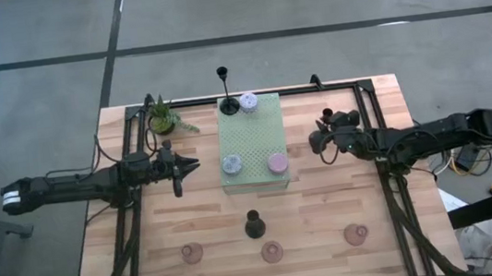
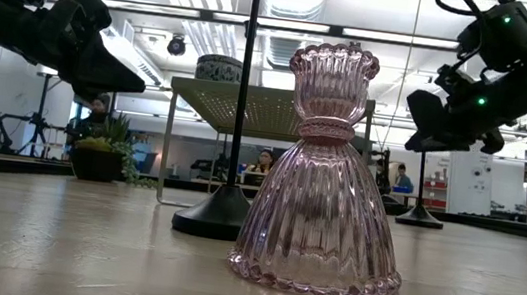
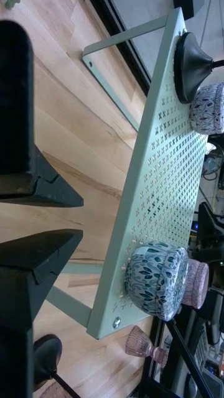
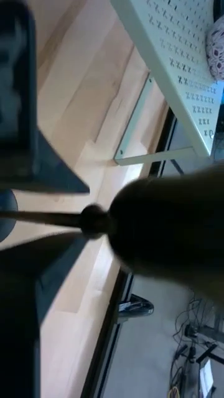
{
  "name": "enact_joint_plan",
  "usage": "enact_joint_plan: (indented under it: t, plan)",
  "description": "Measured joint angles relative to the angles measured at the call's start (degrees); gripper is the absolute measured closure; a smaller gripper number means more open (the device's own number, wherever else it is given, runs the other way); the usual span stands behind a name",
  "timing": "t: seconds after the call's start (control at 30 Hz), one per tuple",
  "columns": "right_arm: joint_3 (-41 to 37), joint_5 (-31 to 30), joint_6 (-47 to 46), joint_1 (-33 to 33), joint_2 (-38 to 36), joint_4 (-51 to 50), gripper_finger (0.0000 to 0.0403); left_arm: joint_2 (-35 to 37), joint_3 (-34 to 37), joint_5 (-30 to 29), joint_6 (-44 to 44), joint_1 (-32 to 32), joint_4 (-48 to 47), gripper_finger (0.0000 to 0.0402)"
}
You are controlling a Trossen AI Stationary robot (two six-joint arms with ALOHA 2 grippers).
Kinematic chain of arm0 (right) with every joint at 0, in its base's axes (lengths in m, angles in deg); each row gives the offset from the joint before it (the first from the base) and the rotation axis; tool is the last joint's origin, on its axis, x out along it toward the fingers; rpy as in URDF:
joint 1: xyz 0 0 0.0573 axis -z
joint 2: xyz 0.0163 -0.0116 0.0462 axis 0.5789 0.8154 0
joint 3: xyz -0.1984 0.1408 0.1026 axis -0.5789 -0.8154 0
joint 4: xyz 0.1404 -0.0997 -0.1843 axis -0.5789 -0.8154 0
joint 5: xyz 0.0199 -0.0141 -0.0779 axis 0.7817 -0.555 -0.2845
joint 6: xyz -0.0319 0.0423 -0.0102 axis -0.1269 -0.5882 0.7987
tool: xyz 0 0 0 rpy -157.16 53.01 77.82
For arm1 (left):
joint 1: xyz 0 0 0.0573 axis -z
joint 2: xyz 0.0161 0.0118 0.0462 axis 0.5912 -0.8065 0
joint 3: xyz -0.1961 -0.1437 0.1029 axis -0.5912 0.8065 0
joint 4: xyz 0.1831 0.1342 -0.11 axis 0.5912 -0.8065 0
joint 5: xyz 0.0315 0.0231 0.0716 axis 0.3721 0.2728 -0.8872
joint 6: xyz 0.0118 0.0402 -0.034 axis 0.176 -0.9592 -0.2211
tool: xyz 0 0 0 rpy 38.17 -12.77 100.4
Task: Pick & Place candle stick holders
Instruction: Put the top black candle holder on the shelf
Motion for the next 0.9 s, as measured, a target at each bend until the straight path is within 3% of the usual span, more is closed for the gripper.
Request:
enact_joint_plan:
  t: [0.1, 0.27, 0.47, 0.77, 0.9]
  plan:
    - [0.96, -0.04, 1.55, 0.0, 0.58, -0.08, 0.0382, 0.0, 0.0, 0.0, 0.0, 0.01, 0.0, 0.033]
    - [4.63, -0.02, 7.47, 0.0, -0.71, -0.6, 0.0392, 0.0, 0.0, 0.0, 0.0, -0.01, 0.0, 0.033]
    - [16.25, 0.74, 16.5, 0.85, -2.64, -5.77, 0.0393, 0.0, 0.0, 0.0, 0.0, 0.01, 0.0, 0.033]
    - [36.54, 13.11, 20.56, 8.17, 1.08, -20.86, 0.0394, 0.0, 0.0, 0.0, 0.0, -0.01, 0.0, 0.033]
    - [42.19, 25.06, 20.57, 14.76, 4.5, -21.69, 0.0394, 0.0, 0.0, 0.0, 0.0, -0.01, 0.0, 0.033]
